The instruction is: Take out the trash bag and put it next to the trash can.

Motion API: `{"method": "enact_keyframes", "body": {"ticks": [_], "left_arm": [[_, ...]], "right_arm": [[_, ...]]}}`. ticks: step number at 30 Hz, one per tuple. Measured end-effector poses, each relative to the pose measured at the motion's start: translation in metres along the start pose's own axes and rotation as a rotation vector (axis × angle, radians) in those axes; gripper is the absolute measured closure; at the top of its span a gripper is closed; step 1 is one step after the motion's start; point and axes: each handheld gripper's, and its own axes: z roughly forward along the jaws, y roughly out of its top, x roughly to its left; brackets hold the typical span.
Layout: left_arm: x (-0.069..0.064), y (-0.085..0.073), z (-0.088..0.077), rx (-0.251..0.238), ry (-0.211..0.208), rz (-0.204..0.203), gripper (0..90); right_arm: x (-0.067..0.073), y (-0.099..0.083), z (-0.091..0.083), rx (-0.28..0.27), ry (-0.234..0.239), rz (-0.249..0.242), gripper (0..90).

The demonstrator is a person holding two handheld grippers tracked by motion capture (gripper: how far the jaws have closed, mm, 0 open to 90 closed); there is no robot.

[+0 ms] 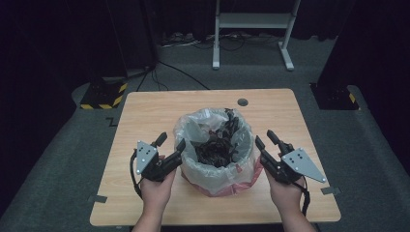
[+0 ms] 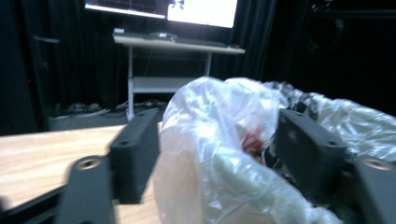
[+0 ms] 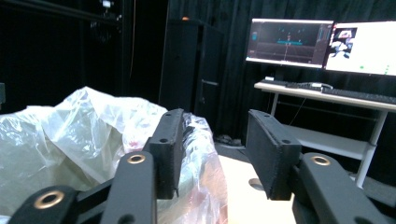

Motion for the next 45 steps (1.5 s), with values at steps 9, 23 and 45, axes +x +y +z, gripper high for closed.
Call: {"method": "enact_keyframes", "body": {"ticks": [9,23,45], "left_arm": [[0.005,-0.007,0.010,0.036,-0.048,-0.079,46.9],[-0.004,-0.005,0.008,0.040,-0.033,-0.045,65.8],[-0.015,-0.002,-0.005,-0.056,-0.028,0.010,89.9]], "right_arm": [[0.006,-0.003,0.013,0.070,0.022,0.001,66.9],[0.010,-0.005,0.024,0.127,0.035,0.019,70.3],[0.011,-0.004,0.026,0.143,-0.017,0.007,90.0]]}}
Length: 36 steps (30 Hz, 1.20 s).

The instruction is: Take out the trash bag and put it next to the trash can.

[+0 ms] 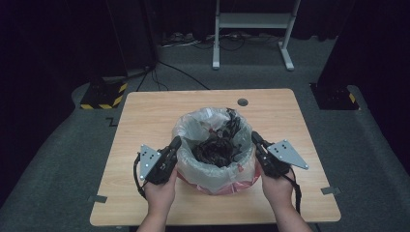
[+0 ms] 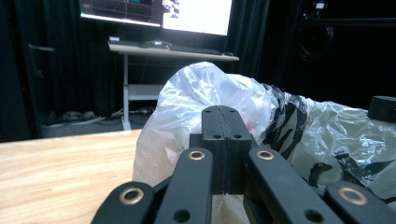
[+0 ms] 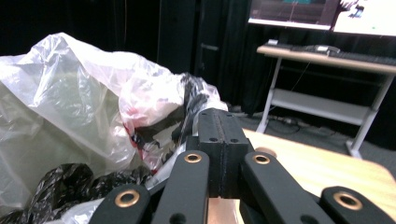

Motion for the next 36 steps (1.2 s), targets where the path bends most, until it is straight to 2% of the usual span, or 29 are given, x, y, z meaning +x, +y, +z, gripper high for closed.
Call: {"method": "enact_keyframes", "body": {"ticks": [5,10,13,17,18,19,22,26,31,36], "left_arm": [[-0.003,0.016,-0.007,-0.047,-0.007,0.014,89.9],[-0.004,0.033,-0.016,-0.109,-0.017,0.005,89.9],[-0.004,0.037,-0.020,-0.131,-0.022,0.003,89.9],[-0.004,0.028,-0.021,-0.109,-0.027,0.004,89.9],[-0.004,0.028,-0.021,-0.109,-0.027,0.004,89.9],[-0.003,0.019,-0.020,-0.088,-0.027,-0.004,89.9],[0.000,0.005,-0.020,-0.059,-0.025,-0.016,89.8],[0.001,-0.003,-0.020,-0.041,-0.027,-0.026,89.8],[-0.002,0.000,-0.023,-0.047,-0.035,-0.019,89.9],[-0.002,0.002,-0.027,-0.050,-0.038,-0.017,89.8]], "right_arm": [[0.000,0.012,-0.010,-0.062,-0.013,0.003,90.0],[-0.001,0.030,-0.020,-0.122,-0.016,0.012,90.0],[0.001,0.040,-0.027,-0.154,-0.012,0.006,90.0],[0.005,0.043,-0.032,-0.175,-0.009,-0.009,90.0],[0.007,0.040,-0.033,-0.171,-0.007,-0.001,90.0],[0.008,0.037,-0.033,-0.169,-0.005,0.002,90.0],[0.013,0.025,-0.033,-0.158,0.002,0.027,90.0],[0.024,0.016,-0.035,-0.171,0.004,0.032,90.0],[0.044,0.029,-0.029,-0.211,0.024,0.022,90.0],[0.073,0.044,-0.025,-0.256,0.074,0.011,90.0]]}}
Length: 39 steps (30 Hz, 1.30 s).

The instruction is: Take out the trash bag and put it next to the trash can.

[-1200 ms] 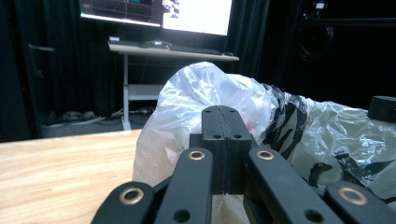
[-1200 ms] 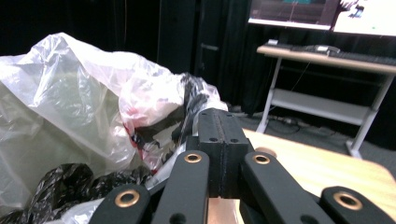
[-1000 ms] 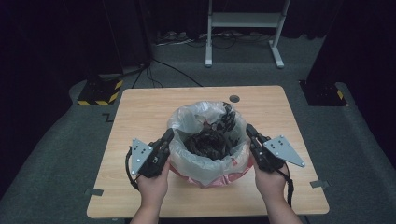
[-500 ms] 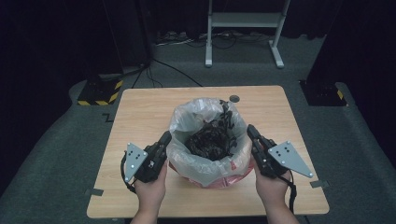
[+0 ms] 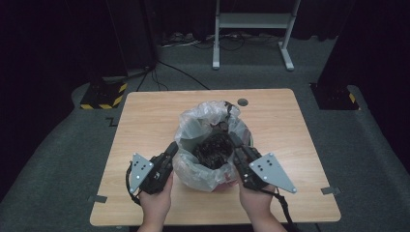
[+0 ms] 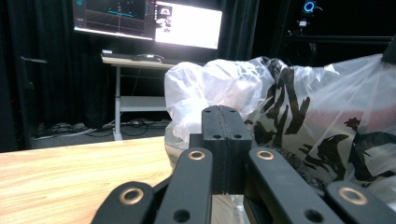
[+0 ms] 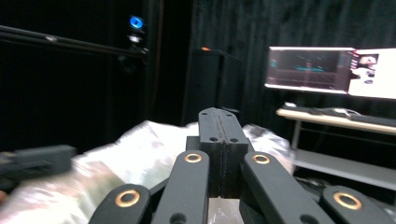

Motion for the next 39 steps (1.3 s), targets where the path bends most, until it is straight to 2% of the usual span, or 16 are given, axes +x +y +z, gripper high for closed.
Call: {"method": "enact_keyframes", "body": {"ticks": [2,6,9,11,14,15,18,22,26,30,34,39], "left_arm": [[0.001,-0.001,-0.002,0.000,-0.002,-0.006,89.8],[0.003,-0.004,-0.006,0.006,-0.009,-0.014,89.8],[0.003,-0.007,-0.007,0.009,-0.010,-0.018,89.8],[0.005,-0.008,-0.008,0.010,-0.011,-0.022,89.8],[0.006,-0.009,-0.009,0.013,-0.011,-0.026,89.8],[0.007,-0.009,-0.008,0.018,-0.013,-0.027,89.8],[0.007,-0.010,-0.007,0.021,-0.017,-0.026,89.8],[0.004,-0.012,-0.004,0.029,-0.029,-0.025,89.8],[0.005,-0.014,-0.004,0.034,-0.035,-0.034,89.8],[0.006,-0.015,-0.007,0.032,-0.036,-0.039,89.8],[0.010,-0.016,-0.009,0.032,-0.037,-0.046,89.8],[0.014,-0.017,-0.013,0.032,-0.044,-0.054,89.8]], "right_arm": [[0.016,0.001,0.003,-0.013,0.029,-0.001,90.0],[0.046,-0.006,0.004,-0.029,0.076,-0.035,90.0],[0.072,-0.018,0.006,-0.030,0.119,-0.088,90.0],[0.080,-0.024,0.007,-0.026,0.132,-0.109,90.0],[0.083,-0.027,0.009,-0.033,0.129,-0.125,90.0],[0.079,-0.026,0.014,-0.046,0.118,-0.138,90.0],[0.067,-0.024,0.024,-0.029,0.108,-0.109,90.0],[0.054,-0.025,0.033,-0.002,0.098,-0.099,90.0],[0.067,-0.025,0.027,-0.014,0.138,-0.119,90.0],[0.087,-0.032,0.025,0.001,0.203,-0.134,90.0],[0.103,-0.044,0.024,0.032,0.248,-0.148,90.0],[0.113,-0.059,0.024,0.071,0.283,-0.160,90.0]]}}
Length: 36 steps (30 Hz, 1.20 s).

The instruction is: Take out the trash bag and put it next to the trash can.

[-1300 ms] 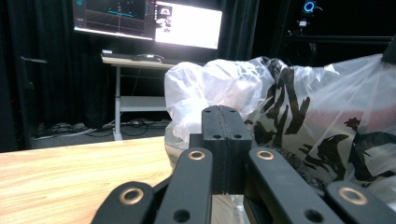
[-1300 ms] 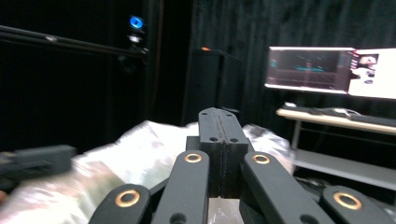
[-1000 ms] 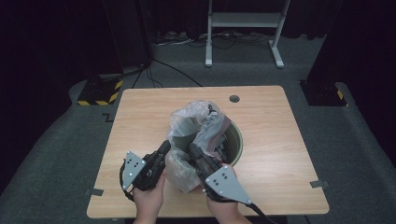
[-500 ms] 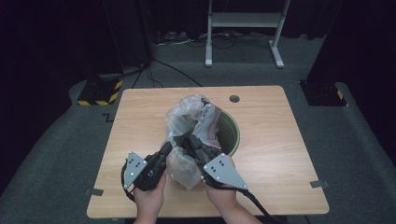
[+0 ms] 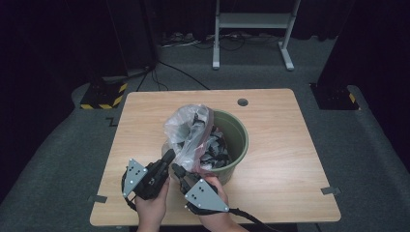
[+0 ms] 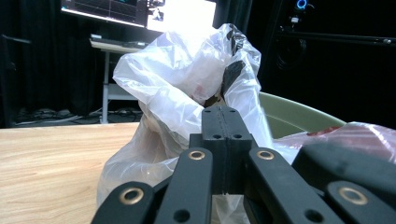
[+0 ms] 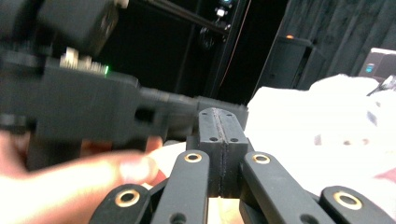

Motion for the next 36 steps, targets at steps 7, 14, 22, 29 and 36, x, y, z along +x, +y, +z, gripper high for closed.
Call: {"method": "enact_keyframes", "body": {"ticks": [7,14,22,29,36], "left_arm": [[0.002,0.001,-0.002,0.001,-0.017,-0.017,88.8],[0.000,0.008,-0.005,-0.029,-0.028,-0.031,65.7],[0.007,0.011,0.013,0.051,-0.015,-0.090,29.1],[-0.003,0.006,0.021,0.098,0.003,-0.043,51.9],[-0.004,0.008,0.015,0.084,0.027,0.022,76.3]], "right_arm": [[0.003,-0.017,0.002,0.050,0.020,0.002,90.0],[-0.002,-0.028,0.004,0.080,0.007,0.007,90.0],[-0.003,-0.031,0.005,0.089,0.002,0.003,90.0],[-0.004,-0.031,0.005,0.091,0.003,-0.002,90.0],[-0.006,-0.023,-0.005,0.069,0.004,0.011,86.9]]}}
